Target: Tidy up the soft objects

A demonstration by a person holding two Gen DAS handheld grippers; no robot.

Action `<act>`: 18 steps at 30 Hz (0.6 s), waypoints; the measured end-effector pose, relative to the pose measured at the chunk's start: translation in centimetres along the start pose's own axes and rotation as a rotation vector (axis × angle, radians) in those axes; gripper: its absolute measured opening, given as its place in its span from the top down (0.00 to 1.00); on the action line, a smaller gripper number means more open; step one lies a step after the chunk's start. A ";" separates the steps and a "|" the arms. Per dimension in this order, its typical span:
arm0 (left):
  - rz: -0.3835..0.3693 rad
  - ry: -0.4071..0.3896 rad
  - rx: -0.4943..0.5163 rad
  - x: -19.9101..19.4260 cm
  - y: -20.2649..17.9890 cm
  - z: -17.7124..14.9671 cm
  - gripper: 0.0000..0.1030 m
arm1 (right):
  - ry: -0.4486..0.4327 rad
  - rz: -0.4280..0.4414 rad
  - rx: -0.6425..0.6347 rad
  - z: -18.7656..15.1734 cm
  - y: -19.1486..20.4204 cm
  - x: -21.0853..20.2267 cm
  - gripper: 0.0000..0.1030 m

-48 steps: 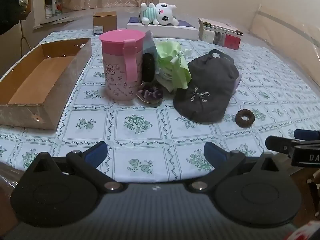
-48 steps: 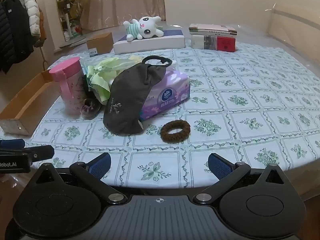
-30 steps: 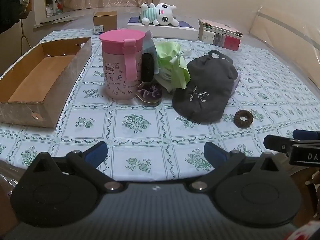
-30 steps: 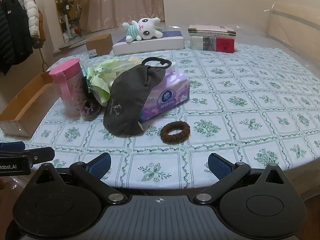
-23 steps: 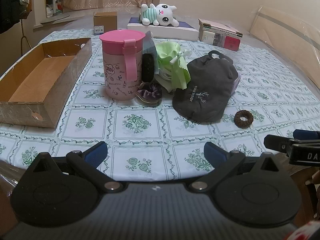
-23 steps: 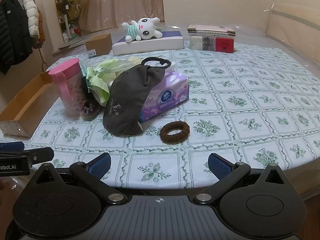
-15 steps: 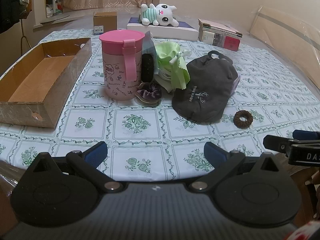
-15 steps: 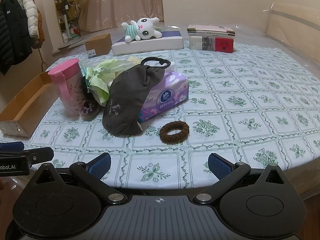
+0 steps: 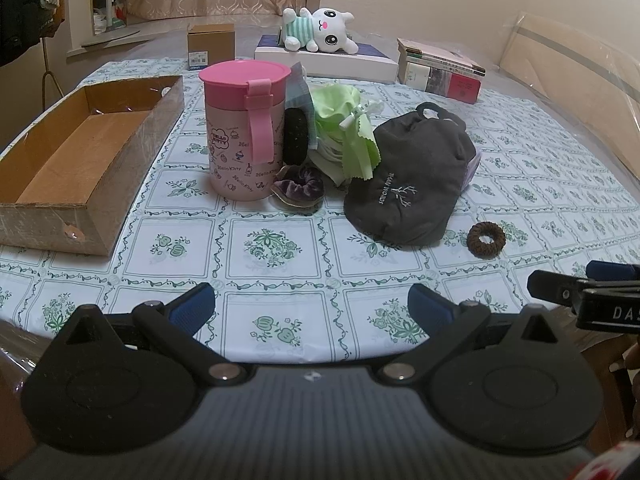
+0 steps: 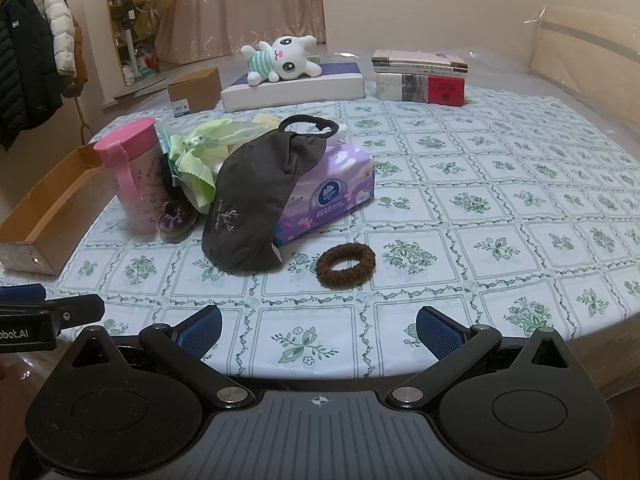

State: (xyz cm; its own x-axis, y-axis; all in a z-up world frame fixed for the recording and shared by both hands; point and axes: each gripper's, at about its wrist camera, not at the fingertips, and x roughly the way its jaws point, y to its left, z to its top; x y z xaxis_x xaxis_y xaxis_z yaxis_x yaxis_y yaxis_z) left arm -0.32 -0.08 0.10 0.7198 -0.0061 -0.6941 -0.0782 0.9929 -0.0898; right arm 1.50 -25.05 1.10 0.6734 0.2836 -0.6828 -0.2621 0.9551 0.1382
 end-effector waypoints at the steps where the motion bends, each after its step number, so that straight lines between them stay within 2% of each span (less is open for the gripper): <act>1: 0.000 0.000 0.000 0.0 0.0 0.0 0.01 | 0.000 0.000 0.000 0.0 0.1 0.0 0.01; 18: -0.002 0.000 -0.002 -0.1 0.0 0.0 0.01 | 0.001 -0.002 0.002 0.0 -0.1 0.0 0.01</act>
State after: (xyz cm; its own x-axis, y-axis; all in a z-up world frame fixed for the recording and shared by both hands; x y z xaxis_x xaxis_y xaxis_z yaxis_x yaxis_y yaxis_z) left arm -0.33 -0.11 0.17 0.7203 -0.0076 -0.6937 -0.0787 0.9926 -0.0926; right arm 1.55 -25.11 1.10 0.6732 0.2817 -0.6837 -0.2596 0.9558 0.1382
